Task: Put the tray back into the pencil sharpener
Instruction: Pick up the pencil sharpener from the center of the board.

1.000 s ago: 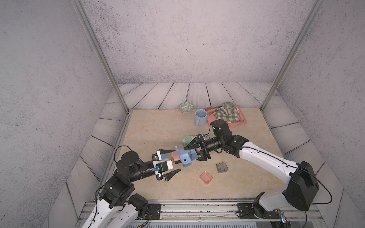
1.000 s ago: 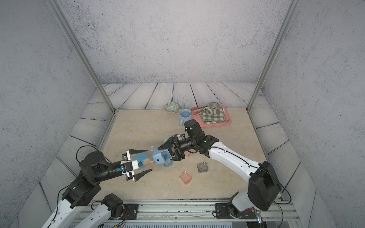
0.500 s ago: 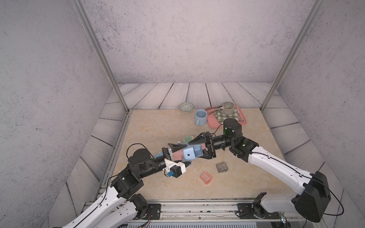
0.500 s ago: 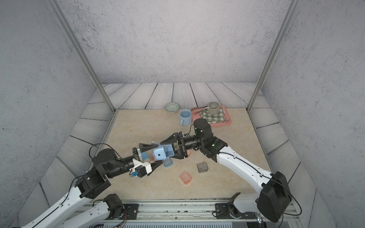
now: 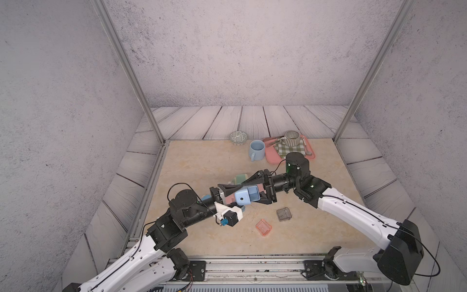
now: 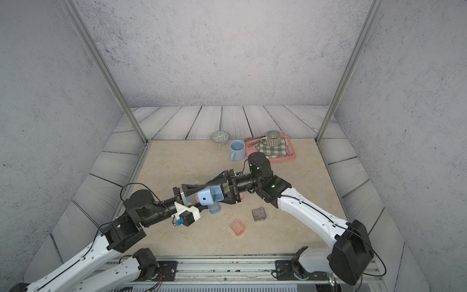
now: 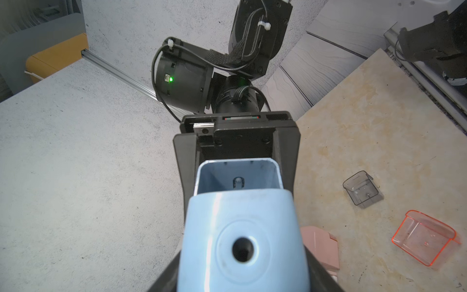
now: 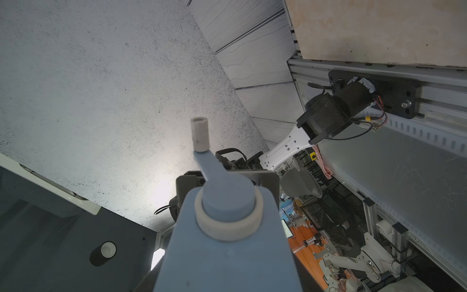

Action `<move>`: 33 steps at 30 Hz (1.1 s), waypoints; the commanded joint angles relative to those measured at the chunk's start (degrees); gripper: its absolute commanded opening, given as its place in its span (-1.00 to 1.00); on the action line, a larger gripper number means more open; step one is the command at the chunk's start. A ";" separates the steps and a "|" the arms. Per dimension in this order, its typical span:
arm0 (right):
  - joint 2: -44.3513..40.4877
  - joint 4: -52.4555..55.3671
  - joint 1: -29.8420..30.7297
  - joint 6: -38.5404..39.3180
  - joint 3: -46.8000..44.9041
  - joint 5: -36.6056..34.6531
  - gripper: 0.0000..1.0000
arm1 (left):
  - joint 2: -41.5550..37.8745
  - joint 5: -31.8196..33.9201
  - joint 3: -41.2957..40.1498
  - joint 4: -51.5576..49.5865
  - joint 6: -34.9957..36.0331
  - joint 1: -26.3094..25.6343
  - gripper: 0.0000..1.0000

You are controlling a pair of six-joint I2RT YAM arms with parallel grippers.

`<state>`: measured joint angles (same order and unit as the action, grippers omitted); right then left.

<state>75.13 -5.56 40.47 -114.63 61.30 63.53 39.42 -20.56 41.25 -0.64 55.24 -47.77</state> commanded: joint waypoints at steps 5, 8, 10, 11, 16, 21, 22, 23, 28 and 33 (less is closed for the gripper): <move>-2.18 -1.53 -0.93 0.17 -1.34 -1.38 0.23 | -0.19 0.00 1.99 -4.05 0.76 -0.69 -0.44; -3.22 -1.45 -3.04 1.46 -1.47 -2.67 0.53 | -1.34 1.13 2.13 -6.80 -1.70 -0.79 -0.63; -4.72 -0.18 -4.91 2.68 -1.99 -4.17 0.69 | -2.48 1.94 2.08 -8.71 -4.14 -0.74 -0.67; -5.51 0.11 -6.07 2.96 -2.50 -4.48 0.77 | -3.13 2.47 1.99 -9.65 -5.53 -0.66 -0.68; -8.92 10.10 -10.94 12.66 -2.01 -4.11 0.98 | -5.26 6.27 2.00 -14.69 -12.05 -0.69 -0.69; -7.86 63.62 -16.40 72.10 17.94 -20.65 1.00 | -4.58 8.86 4.47 -21.14 -20.60 -0.72 -0.69; -7.72 67.94 -15.64 80.86 20.30 -25.93 0.98 | -3.90 8.50 5.33 -23.82 -21.79 -0.70 -0.70; -8.05 70.02 -15.52 87.96 20.99 -29.09 0.97 | -2.96 7.99 6.43 -26.40 -22.79 -0.70 -0.71; -18.61 62.88 -14.53 117.44 11.22 -31.22 0.86 | 2.95 3.79 11.90 -36.08 -27.67 -0.65 -0.78; -24.54 60.67 -9.45 138.58 4.04 -25.23 0.84 | 6.89 -0.72 16.09 -39.64 -31.07 -0.62 -0.79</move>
<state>51.00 53.76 28.16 2.57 66.52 36.91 45.41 -17.21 54.24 -36.84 28.14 -48.18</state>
